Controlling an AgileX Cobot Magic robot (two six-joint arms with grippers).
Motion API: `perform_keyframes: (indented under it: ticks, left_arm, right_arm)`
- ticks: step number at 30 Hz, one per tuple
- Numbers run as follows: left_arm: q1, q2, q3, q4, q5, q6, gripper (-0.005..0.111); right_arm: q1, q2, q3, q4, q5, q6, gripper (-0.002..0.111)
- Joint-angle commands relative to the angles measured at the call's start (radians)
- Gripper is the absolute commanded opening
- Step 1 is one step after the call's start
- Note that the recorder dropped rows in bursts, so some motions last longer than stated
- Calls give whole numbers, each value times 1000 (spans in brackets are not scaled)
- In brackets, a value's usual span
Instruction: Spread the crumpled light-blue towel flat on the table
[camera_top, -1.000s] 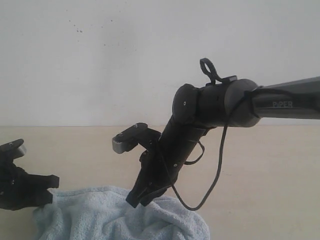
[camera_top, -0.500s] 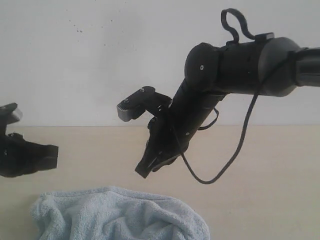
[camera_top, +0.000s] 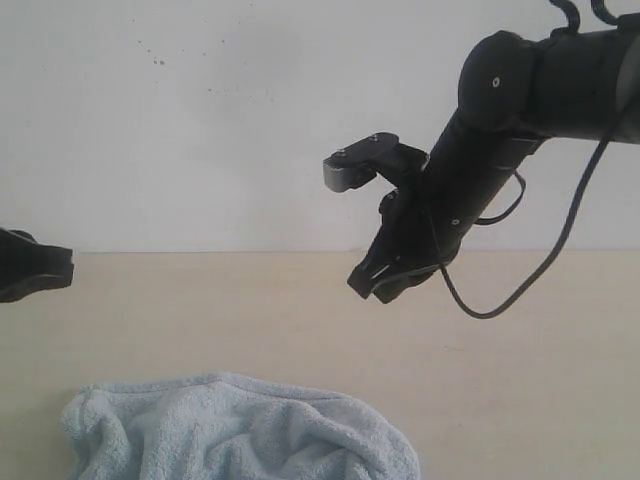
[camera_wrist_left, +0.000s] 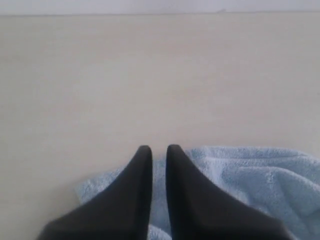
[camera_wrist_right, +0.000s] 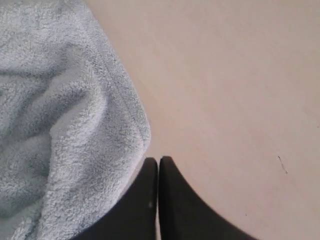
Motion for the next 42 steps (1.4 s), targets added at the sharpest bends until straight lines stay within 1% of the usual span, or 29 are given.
perform_keyframes:
  ticks: [1, 4, 5, 12, 15, 17, 20, 22, 23, 25, 30, 31, 33, 36, 38, 40, 42]
  left_arm:
    - [-8, 90, 5, 134, 9, -158, 31]
    - [-8, 182, 5, 132, 11, -181, 56]
    - [-8, 214, 5, 132, 11, -181, 59]
    - [39, 359, 23, 124, 14, -164, 59]
    - [43, 400, 26, 113, 5, -156, 59]
    - [43, 418, 26, 32, 3, -96, 59]
    - [43, 427, 26, -199, 27, 106, 59]
    - [43, 432, 26, -362, 76, 241, 59]
    - [43, 439, 26, -404, 96, 270, 59]
    - [39, 467, 26, -417, 109, 278, 58]
    - [39, 537, 26, -419, 81, 286, 58]
    - [39, 542, 26, -420, 70, 286, 56]
    - [39, 544, 26, -420, 57, 300, 49]
    - [39, 516, 20, -435, 57, 308, 26]
    - [39, 475, 20, -474, 75, 349, 13]
    - [39, 420, 18, -478, 98, 360, 5]
    - [39, 349, 18, -481, 122, 374, 4]
  right_arm:
    - [-7, -11, 6, 74, 7, -42, 0]
    - [-7, -11, 6, 122, 7, -72, 0]
    - [-7, -11, 6, 127, 11, -79, 0]
    - [-7, -11, 6, 129, -5, -101, 0]
    - [-7, -11, 6, 131, -16, -107, 0]
    - [-7, -11, 6, 131, -18, -107, 0]
    - [-7, -11, 6, 131, -23, -109, 0]
    - [-7, -11, 6, 131, -27, -109, 0]
    - [-7, -11, 6, 131, -27, -109, 0]
    - [-7, -11, 6, 131, -27, -109, 0]
    - [-7, -11, 6, 131, -27, -109, 0]
    - [-7, -11, 6, 131, -27, -109, 0]
    - [-7, -11, 6, 131, -29, -116, 0]
    - [-7, -11, 6, 133, -29, -119, 0]
    - [-7, -11, 6, 133, -27, -119, 0]
    - [-7, -11, 6, 133, -18, -119, 0]
    - [-7, -11, 6, 133, -10, -119, 0]
